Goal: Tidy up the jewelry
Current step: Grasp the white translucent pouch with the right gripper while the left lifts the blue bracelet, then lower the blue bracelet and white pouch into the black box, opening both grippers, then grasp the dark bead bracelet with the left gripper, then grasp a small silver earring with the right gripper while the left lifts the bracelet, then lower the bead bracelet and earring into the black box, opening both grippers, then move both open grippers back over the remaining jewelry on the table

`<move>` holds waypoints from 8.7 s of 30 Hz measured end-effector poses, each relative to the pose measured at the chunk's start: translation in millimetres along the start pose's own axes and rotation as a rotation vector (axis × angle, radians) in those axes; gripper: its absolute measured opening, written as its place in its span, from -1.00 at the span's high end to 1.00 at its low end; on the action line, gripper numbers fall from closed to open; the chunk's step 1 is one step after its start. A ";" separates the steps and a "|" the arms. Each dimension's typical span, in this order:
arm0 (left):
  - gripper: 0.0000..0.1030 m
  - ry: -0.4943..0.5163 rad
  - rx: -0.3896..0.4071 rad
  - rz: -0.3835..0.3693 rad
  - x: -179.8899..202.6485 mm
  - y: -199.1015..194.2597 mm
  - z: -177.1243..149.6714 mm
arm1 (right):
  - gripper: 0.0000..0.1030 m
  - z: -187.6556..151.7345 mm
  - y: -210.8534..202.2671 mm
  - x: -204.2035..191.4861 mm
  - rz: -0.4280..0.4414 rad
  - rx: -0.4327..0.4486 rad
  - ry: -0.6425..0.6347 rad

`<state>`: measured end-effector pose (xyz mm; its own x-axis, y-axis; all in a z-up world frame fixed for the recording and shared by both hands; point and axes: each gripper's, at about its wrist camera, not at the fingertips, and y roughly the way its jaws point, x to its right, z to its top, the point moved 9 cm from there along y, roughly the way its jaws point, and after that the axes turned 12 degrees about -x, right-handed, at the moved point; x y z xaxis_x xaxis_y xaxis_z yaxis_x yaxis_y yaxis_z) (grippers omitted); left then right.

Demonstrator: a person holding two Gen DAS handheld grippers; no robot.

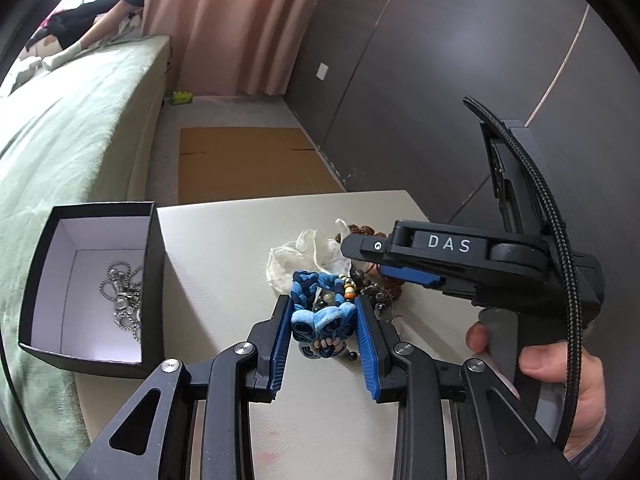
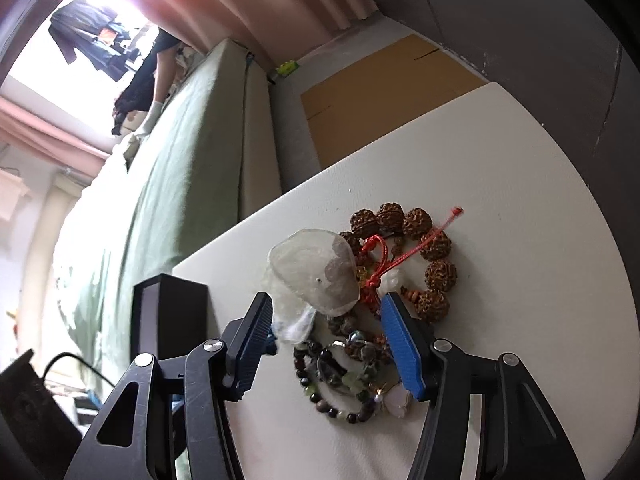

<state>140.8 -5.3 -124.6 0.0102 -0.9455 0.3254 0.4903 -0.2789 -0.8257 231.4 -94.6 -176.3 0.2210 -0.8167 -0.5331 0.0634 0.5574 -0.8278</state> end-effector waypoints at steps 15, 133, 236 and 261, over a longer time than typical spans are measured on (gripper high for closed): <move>0.37 -0.019 0.040 0.011 -17.1 -20.1 3.6 | 0.94 9.2 4.5 -4.5 -0.007 0.028 -0.008; 0.85 0.061 -0.101 0.113 12.1 68.3 -7.1 | -0.44 -16.0 -72.4 47.6 0.035 -0.062 0.006; -0.46 -0.364 0.216 0.032 -124.2 -83.8 19.7 | -0.46 -17.6 -42.6 -103.4 0.130 0.100 -0.180; -0.46 -0.105 0.003 0.093 -16.1 11.4 4.8 | -0.70 -10.8 -97.3 17.0 0.014 0.055 -0.097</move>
<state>150.4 7.6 -137.0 0.1472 -0.9445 0.2938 0.4858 -0.1897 -0.8532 218.5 -164.3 -106.7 0.3148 -0.7919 -0.5232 0.1122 0.5784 -0.8080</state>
